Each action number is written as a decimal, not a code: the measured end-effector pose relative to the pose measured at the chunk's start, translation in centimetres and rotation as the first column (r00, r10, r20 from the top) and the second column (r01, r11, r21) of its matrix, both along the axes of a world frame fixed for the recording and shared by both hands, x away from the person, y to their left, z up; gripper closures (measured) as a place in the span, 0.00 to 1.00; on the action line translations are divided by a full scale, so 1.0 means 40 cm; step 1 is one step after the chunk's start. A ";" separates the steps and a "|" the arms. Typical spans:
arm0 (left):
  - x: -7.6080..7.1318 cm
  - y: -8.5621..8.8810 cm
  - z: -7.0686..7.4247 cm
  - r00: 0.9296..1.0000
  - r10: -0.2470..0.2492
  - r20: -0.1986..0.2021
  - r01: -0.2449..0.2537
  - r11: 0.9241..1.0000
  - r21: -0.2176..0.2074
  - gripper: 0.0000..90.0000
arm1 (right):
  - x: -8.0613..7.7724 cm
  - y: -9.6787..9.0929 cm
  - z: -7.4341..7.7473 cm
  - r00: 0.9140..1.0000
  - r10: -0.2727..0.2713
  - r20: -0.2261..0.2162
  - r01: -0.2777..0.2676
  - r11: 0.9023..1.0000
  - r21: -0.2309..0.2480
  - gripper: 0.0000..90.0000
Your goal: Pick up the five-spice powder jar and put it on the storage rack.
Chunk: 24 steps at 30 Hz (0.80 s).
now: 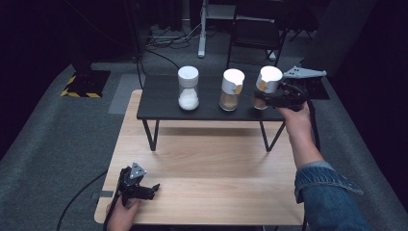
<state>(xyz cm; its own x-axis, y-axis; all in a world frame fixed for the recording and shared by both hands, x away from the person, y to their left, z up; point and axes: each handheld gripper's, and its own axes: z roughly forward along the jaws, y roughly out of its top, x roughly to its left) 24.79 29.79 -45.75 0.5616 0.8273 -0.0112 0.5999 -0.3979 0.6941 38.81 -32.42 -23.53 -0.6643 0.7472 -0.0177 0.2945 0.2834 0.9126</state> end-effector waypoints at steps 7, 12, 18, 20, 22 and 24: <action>-0.001 -0.001 0.000 1.000 0.003 0.001 -0.003 1.000 0.002 0.01 | 0.023 -0.003 -0.036 0.999 -0.021 -0.028 0.021 1.000 -0.001 0.33; -0.001 -0.002 0.000 1.000 0.005 0.000 -0.005 1.000 -0.001 0.01 | 0.031 -0.012 -0.041 0.999 0.000 -0.032 0.000 1.000 0.017 0.26; -0.003 -0.004 0.000 1.000 0.011 0.002 -0.011 1.000 0.001 0.01 | 0.009 -0.005 -0.033 0.999 -0.034 -0.037 0.034 0.999 0.012 0.10; -0.003 -0.005 0.000 1.000 0.014 0.001 -0.014 1.000 -0.001 0.00 | -0.006 -0.011 -0.032 0.999 -0.039 -0.033 0.040 0.999 0.022 0.08; -0.003 -0.005 0.000 1.000 0.014 0.001 -0.014 1.000 0.000 0.01 | -0.022 -0.020 -0.033 0.999 -0.036 -0.021 0.037 0.999 0.028 0.07; -0.003 -0.005 0.000 1.000 0.013 0.001 -0.013 1.000 0.001 0.01 | -0.038 -0.028 -0.032 0.999 -0.032 -0.018 0.033 0.999 0.029 0.06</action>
<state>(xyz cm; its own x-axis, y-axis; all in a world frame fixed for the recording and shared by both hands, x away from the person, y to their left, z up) 24.66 29.60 -45.76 0.5512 0.8343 -0.0092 0.6039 -0.3913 0.6944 37.30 -33.54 -24.82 -0.6397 0.7684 0.0160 0.3195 0.2470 0.9148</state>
